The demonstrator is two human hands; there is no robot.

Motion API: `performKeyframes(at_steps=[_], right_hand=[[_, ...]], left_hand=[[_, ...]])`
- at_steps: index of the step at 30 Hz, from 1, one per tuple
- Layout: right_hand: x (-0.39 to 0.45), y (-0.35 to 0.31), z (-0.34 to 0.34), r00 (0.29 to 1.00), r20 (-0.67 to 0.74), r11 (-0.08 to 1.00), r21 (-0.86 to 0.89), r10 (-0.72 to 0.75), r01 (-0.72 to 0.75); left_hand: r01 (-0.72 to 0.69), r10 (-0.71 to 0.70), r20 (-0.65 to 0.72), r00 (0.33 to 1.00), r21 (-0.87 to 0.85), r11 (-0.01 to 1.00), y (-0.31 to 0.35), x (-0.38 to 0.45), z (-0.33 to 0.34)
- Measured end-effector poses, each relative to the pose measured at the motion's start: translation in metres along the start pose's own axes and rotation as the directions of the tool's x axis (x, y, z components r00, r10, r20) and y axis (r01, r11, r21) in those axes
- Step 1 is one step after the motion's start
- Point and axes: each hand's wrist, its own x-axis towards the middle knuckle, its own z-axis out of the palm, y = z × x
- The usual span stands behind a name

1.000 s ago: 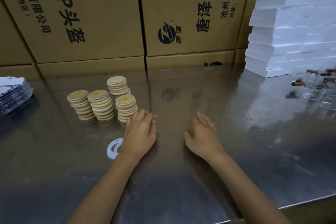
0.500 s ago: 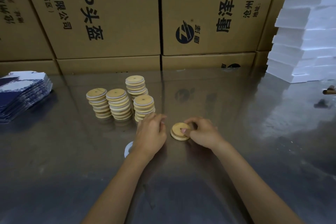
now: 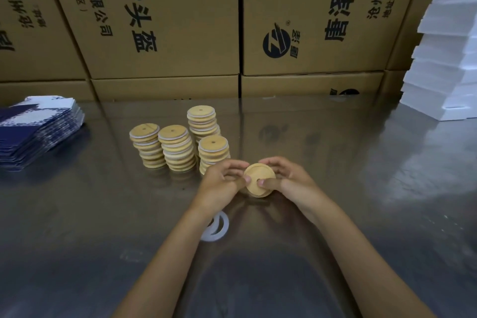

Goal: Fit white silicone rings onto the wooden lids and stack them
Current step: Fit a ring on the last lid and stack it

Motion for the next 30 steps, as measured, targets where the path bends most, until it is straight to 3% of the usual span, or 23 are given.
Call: performKeyframes(at_steps=[4,6,9,11,14,18,22,27,30], right_hand=[[-0.003,0.003,-0.002,1.0,-0.006,1.0,0.021,0.022,-0.022],[-0.004,0.004,0.0,0.998,-0.05,0.995,0.097,0.034,-0.029],[-0.004,0.005,0.003,0.992,-0.112,0.984,0.174,0.054,-0.034],[-0.004,0.004,0.005,0.988,-0.14,0.984,0.175,0.064,-0.038],[-0.006,0.003,0.007,0.983,-0.168,0.981,0.191,0.072,-0.039],[-0.009,0.001,0.006,0.986,-0.151,0.975,0.217,0.075,-0.041],[-0.012,0.001,0.008,0.993,-0.08,0.971,0.228,0.091,-0.07],[-0.015,-0.001,0.01,0.995,-0.005,0.976,0.194,0.1,-0.097],[-0.018,-0.005,0.012,0.993,0.091,0.973,0.21,0.08,-0.097]], left_hand=[[-0.058,0.056,0.03,0.998,0.048,0.997,0.014,-0.005,-0.008],[-0.047,0.032,0.058,0.998,0.289,0.956,0.017,-0.007,-0.023],[0.013,-0.18,0.175,0.968,0.68,0.733,0.018,-0.015,-0.052],[0.049,-0.299,0.218,0.929,0.729,0.682,0.019,-0.02,-0.064],[0.057,-0.356,0.233,0.905,0.763,0.644,0.022,-0.022,-0.067],[0.055,-0.34,0.255,0.905,0.723,0.689,0.023,-0.022,-0.067],[0.03,-0.223,0.249,0.943,0.602,0.798,0.026,-0.021,-0.068],[-0.048,-0.024,0.254,0.967,0.276,0.96,0.036,-0.024,-0.064],[-0.052,0.046,0.309,0.95,0.012,0.999,0.043,-0.028,-0.059]])
